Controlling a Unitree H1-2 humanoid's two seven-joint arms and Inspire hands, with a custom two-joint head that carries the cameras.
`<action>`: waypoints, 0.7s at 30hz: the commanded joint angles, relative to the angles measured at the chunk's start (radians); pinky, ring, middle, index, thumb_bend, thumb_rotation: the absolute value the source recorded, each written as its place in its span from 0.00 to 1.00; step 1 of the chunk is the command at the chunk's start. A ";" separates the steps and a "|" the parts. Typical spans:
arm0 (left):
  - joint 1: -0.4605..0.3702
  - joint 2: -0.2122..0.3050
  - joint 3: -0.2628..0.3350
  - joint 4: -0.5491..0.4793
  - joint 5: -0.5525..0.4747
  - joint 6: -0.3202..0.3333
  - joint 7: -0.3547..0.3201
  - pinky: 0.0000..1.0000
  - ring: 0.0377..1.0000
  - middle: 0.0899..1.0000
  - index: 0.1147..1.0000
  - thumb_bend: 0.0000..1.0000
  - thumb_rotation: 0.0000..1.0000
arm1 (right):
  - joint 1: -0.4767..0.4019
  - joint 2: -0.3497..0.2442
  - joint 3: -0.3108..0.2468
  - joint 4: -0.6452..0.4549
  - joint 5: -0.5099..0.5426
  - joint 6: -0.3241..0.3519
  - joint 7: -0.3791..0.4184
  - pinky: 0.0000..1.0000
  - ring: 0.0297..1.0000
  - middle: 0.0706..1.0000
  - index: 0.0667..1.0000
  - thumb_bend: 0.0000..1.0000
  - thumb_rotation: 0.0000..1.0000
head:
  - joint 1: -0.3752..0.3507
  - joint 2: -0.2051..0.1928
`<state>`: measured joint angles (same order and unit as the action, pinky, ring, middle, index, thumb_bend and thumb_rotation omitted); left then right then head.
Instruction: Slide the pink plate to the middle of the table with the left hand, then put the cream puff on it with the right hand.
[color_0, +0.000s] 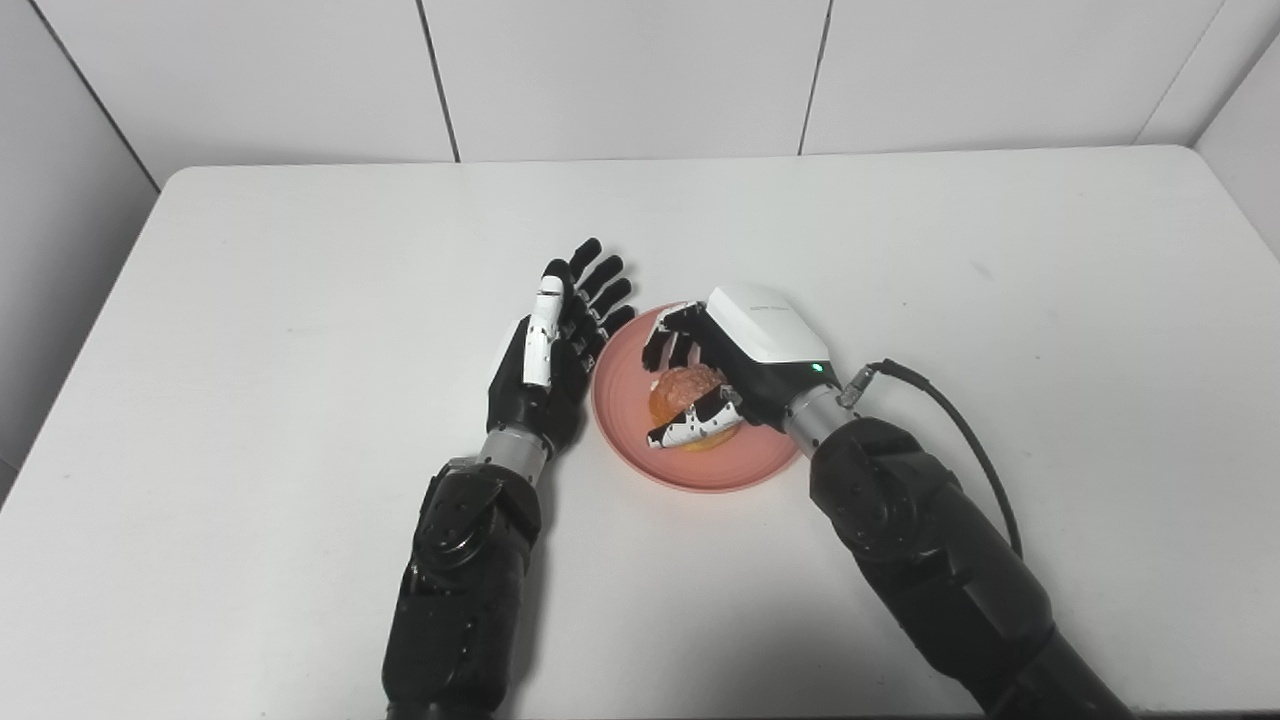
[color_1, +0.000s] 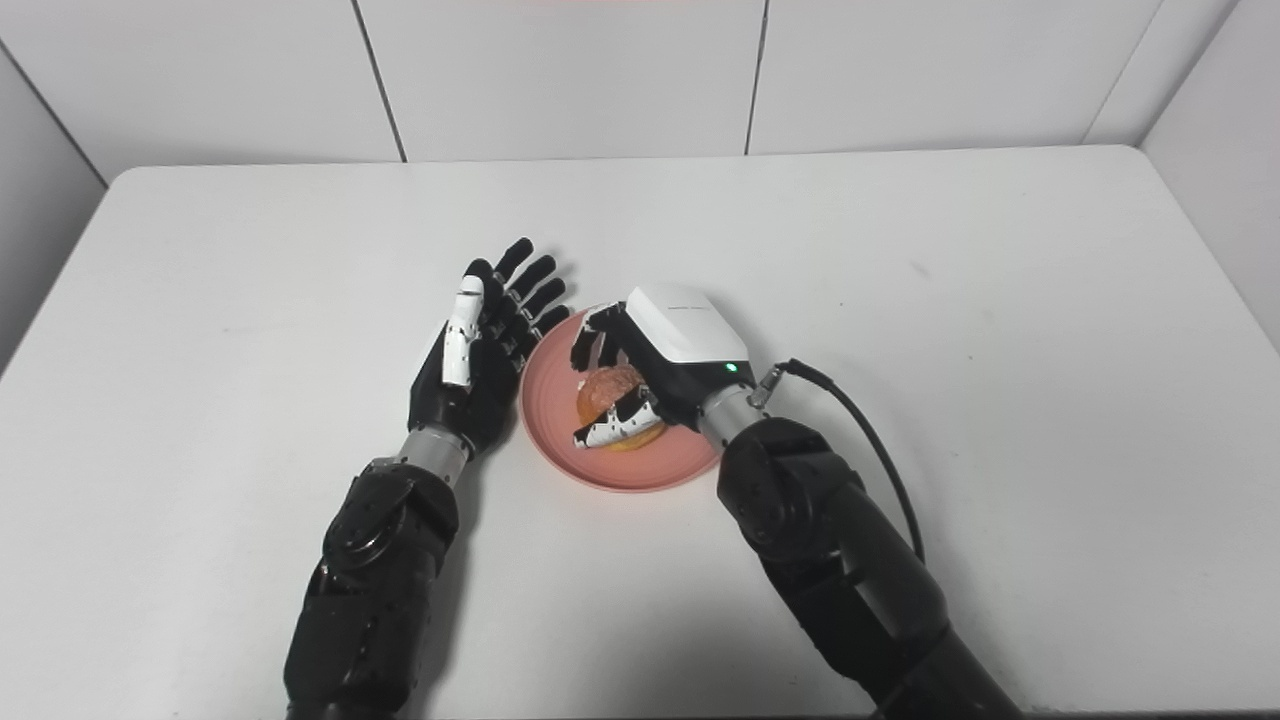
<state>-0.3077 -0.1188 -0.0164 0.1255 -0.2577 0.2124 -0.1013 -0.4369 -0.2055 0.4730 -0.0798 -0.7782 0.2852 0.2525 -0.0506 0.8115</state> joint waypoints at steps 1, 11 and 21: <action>0.032 -0.003 0.002 0.031 0.010 0.065 0.021 0.90 0.91 0.91 0.90 0.40 1.00 | -0.021 -0.005 -0.001 -0.016 -0.020 -0.040 -0.014 0.15 0.21 0.43 0.45 0.53 0.00 | 0.000 0.001; 0.031 0.004 -0.001 0.033 0.009 0.066 0.010 0.91 0.92 0.91 0.90 0.41 1.00 | -0.014 -0.041 0.011 -0.047 -0.078 -0.055 -0.006 0.44 0.58 0.67 0.77 0.74 0.24 | -0.007 0.002; 0.029 0.007 0.002 0.035 0.002 0.076 0.009 0.91 0.93 0.93 0.92 0.40 1.00 | 0.008 -0.069 -0.017 -0.076 -0.067 -0.078 -0.008 0.83 0.93 0.97 0.99 0.89 0.79 | -0.011 0.000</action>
<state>-0.3079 -0.1165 -0.0169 0.1260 -0.2588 0.2139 -0.1028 -0.4145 -0.2655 0.4728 -0.1195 -0.8510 0.2567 0.2642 -0.0629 0.8115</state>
